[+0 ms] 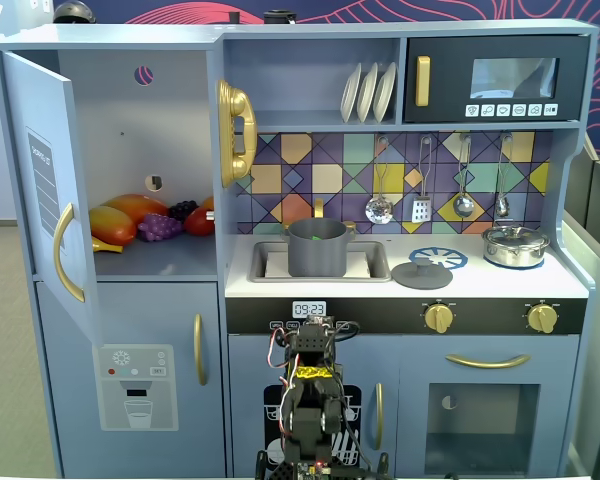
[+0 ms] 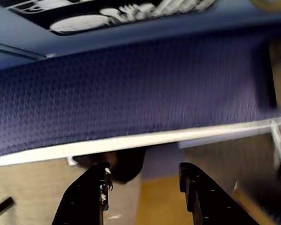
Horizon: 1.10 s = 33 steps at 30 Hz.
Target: Pick up the green pineapple from the left cabinet and place it in the gray recipient
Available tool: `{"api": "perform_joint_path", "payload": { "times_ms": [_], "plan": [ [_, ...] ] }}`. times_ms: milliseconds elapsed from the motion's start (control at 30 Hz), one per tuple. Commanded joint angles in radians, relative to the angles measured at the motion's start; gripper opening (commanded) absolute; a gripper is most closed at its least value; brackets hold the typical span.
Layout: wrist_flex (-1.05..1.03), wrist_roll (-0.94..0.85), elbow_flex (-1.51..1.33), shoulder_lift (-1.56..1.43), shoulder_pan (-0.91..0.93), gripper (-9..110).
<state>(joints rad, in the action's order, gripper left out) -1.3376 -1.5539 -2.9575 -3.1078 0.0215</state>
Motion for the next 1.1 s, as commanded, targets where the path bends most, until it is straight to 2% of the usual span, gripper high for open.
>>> {"api": "perform_joint_path", "payload": {
  "times_ms": [0, 1067],
  "plan": [
    [-0.173, -0.020, -0.020, -0.069, -0.012, 9],
    [-0.193, 0.014, -0.043, -0.071, -0.032, 9]
  ]
}}
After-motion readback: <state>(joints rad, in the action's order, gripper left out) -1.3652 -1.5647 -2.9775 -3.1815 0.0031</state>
